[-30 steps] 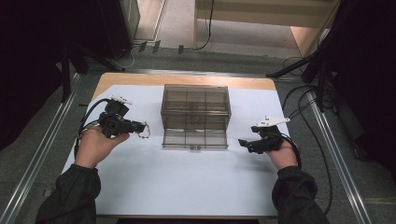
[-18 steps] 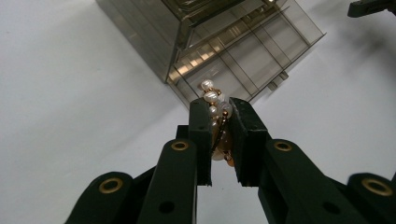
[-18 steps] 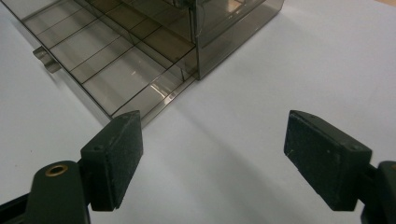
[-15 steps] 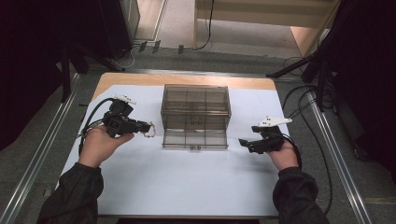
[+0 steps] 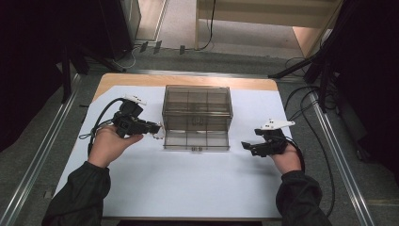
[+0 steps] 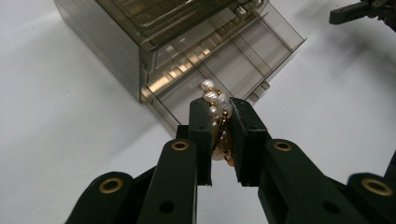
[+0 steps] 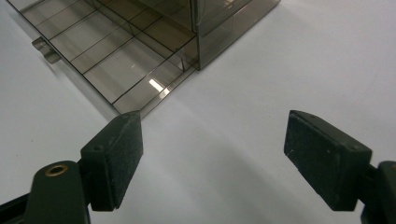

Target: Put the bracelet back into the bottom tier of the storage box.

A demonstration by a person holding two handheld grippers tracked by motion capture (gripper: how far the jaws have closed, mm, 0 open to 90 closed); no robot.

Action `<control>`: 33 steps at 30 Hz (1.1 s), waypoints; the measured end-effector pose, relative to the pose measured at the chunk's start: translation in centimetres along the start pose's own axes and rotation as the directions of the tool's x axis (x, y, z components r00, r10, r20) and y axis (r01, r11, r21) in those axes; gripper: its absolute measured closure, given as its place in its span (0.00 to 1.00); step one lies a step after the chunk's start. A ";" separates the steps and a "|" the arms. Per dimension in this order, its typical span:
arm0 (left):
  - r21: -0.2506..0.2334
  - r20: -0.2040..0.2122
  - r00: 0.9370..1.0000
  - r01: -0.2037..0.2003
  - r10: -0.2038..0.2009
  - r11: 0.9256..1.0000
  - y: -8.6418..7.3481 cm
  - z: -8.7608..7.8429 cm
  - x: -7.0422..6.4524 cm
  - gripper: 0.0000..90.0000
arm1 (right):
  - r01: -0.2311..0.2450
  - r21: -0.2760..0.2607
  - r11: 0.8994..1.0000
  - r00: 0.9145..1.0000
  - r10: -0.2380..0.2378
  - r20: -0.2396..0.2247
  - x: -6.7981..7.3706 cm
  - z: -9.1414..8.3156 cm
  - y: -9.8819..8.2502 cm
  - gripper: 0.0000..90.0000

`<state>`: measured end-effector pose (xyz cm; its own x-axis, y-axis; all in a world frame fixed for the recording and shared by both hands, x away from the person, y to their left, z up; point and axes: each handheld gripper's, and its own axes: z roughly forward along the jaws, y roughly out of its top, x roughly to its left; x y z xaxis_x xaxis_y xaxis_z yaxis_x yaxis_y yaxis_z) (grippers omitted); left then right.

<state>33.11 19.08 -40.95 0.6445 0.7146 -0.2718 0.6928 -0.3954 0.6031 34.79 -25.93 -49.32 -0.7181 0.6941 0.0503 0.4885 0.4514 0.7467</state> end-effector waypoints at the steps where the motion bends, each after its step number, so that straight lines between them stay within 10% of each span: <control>1: 0.002 0.002 1.000 -0.005 0.005 1.000 0.1 0.1 -0.1 0.90 | 0.000 -0.001 1.000 1.000 0.000 0.000 0.0 0.0 0.0 0.23; 33: 0.103 -0.023 0.999 -0.030 0.033 0.994 0.4 5.7 -0.7 0.90 | -0.003 0.006 1.000 1.000 0.003 0.014 0.2 -0.4 -0.5 0.23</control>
<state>34.80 15.18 -44.76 0.6593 0.7143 -0.2349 0.7027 -0.4743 0.5303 34.19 -26.28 -49.40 -0.7094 0.7035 0.0431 0.4940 0.4528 0.7423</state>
